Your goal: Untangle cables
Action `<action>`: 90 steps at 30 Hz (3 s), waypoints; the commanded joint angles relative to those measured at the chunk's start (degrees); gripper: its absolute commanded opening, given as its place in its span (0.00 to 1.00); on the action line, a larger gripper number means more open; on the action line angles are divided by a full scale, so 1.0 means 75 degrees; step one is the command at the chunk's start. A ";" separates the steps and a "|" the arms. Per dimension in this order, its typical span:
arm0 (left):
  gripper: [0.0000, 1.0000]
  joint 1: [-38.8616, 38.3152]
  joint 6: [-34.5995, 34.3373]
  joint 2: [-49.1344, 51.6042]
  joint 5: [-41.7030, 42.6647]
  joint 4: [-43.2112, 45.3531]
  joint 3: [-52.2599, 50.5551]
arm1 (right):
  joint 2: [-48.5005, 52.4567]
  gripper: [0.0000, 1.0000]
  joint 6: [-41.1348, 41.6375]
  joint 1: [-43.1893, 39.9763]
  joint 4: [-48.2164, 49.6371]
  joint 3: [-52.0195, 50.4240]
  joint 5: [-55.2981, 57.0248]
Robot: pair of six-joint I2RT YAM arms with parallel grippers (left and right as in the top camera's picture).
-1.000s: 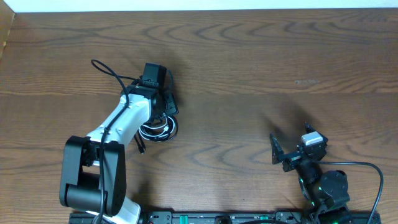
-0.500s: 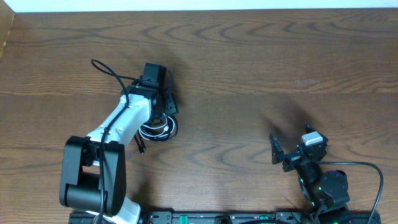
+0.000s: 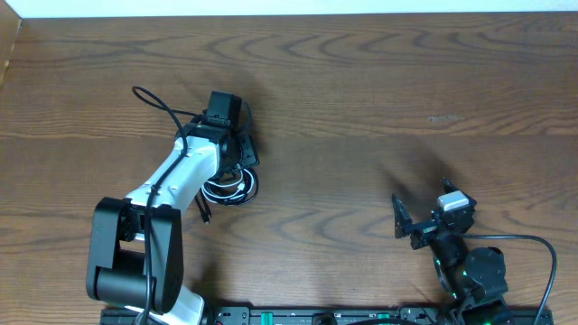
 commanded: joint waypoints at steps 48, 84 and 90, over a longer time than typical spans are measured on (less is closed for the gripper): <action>0.70 0.0041 -0.0044 0.0090 -0.0557 0.0583 -0.0085 | -0.0009 0.99 -0.0114 0.0029 -0.0035 -0.0012 0.0029; 0.53 -0.0189 -0.1099 0.0533 -0.0469 0.0172 -0.0504 | -0.0009 0.99 -0.0117 0.0029 -0.0035 -0.0012 0.0029; 0.08 -0.0189 -0.0283 0.0525 0.0259 0.0664 -0.0493 | -0.0009 0.99 -0.0117 0.0029 -0.0035 -0.0012 0.0029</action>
